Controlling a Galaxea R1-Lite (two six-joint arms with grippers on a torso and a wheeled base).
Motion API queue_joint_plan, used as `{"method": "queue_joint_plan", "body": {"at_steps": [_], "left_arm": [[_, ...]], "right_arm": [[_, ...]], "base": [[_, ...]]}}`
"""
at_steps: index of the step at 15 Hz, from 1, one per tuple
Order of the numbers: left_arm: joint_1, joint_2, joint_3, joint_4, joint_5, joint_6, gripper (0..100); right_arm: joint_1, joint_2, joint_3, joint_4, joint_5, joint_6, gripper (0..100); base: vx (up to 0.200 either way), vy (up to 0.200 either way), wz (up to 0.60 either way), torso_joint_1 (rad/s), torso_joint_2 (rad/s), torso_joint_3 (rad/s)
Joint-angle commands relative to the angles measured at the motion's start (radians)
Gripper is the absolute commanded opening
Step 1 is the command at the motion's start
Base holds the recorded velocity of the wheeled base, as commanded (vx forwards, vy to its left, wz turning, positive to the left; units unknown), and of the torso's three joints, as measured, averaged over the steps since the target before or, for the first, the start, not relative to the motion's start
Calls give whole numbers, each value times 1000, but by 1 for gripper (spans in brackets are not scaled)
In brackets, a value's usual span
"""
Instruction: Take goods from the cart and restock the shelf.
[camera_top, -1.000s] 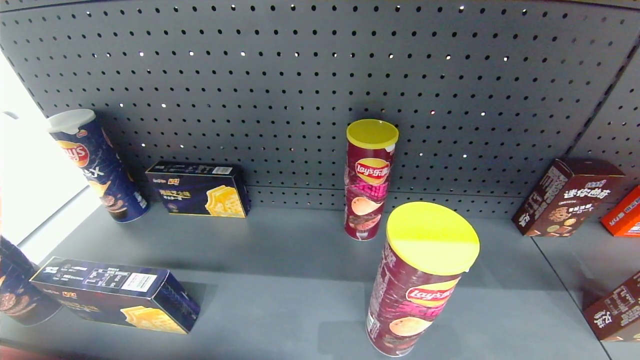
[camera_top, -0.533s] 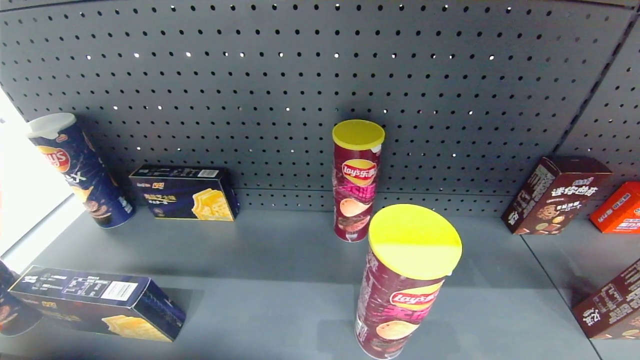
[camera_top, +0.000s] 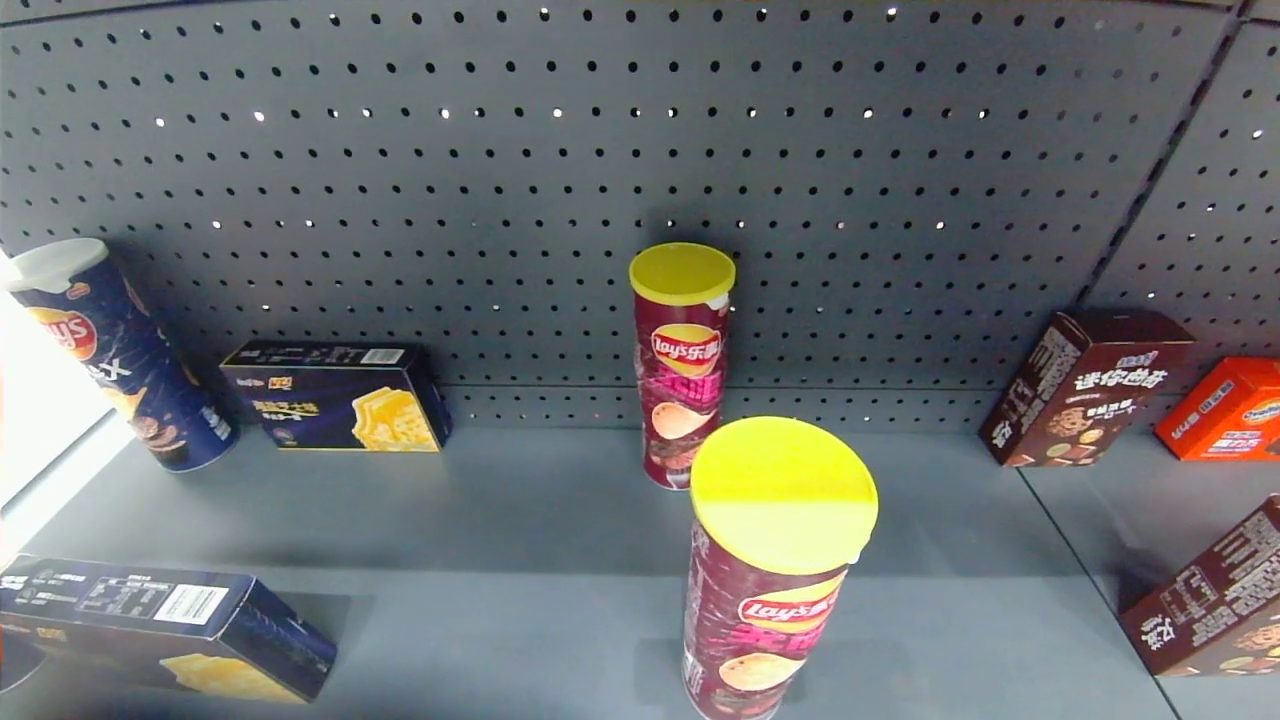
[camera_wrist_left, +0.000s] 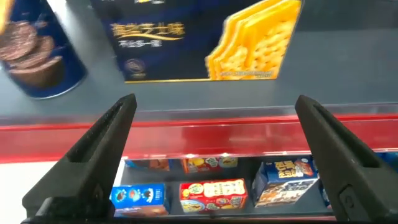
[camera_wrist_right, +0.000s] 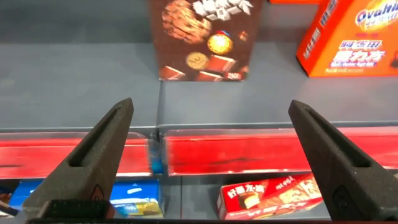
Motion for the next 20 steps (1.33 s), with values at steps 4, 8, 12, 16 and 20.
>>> {"method": "queue_joint_plan", "body": {"at_steps": [4,8,12,16,20], "left_arm": [[-2,2,0,3,-1,3,100],[-2,2,0,3,2,-2,100],[-2,2,0,1,9,-9,100],[-3,2,0,3,8,-8,100],[-3,2,0,3,8,-11,100]], "right_arm": [[-2,1,0,-1,0,-1,100],[-7,6,-3,0,-6,-6,100],[3,317,-311,5,-1,65,100],[113,502,-535,-4,170,-115,100],[240,761,-733,-9,244,-121,100]], "base": [[0,0,0,0,0,0],[0,0,0,0,0,0],[0,0,0,0,0,0],[0,0,0,0,0,0],[0,0,0,0,0,0]]}}
